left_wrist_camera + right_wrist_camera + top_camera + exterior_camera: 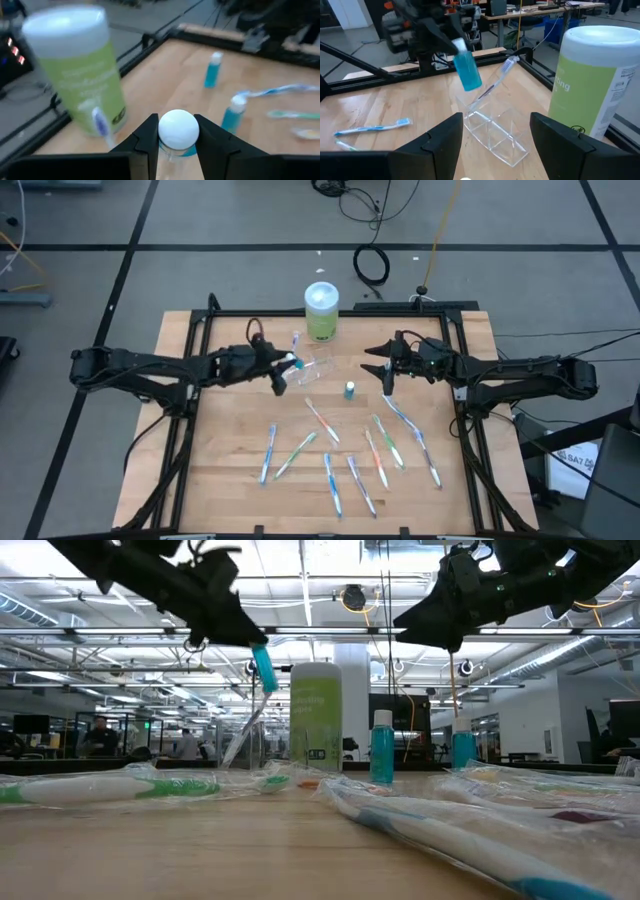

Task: Pick & Place toothbrushing station
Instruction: Put the bottom left mouthwash into the transparent organizer

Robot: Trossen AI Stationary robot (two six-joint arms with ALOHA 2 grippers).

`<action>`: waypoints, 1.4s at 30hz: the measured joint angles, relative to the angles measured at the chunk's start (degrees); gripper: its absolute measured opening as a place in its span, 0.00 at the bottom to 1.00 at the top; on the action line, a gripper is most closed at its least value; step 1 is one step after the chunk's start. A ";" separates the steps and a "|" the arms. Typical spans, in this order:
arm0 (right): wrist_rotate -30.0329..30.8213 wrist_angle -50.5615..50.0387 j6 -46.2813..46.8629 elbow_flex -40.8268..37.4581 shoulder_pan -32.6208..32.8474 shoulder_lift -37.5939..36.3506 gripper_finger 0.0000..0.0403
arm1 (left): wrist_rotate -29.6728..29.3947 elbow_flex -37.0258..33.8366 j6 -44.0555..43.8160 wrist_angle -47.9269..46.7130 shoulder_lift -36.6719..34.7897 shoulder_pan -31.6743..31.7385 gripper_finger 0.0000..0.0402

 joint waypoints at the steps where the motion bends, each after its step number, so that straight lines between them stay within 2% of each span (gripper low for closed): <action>1: 0.00 0.04 0.04 0.00 0.02 0.00 0.56 | 0.02 0.00 -0.57 0.22 1.00 0.50 0.25; 8: 0.02 0.04 1.09 0.00 0.02 0.00 0.56 | 0.22 0.04 -2.01 2.18 8.45 1.49 0.25; 14: 0.02 0.05 1.07 0.00 0.02 0.00 0.56 | -0.23 0.06 -0.53 2.03 9.84 3.60 0.25; 21: 0.02 0.07 1.07 0.00 0.02 0.00 0.56 | 6.26 0.07 -2.06 0.30 12.35 7.36 0.25; 34: 0.02 0.04 1.06 0.00 0.01 0.00 0.56 | 8.46 0.15 -2.10 1.05 17.70 9.22 0.25; 42: 0.02 0.04 1.06 0.00 0.00 0.00 0.56 | 8.61 0.15 -1.55 0.93 17.70 9.27 0.33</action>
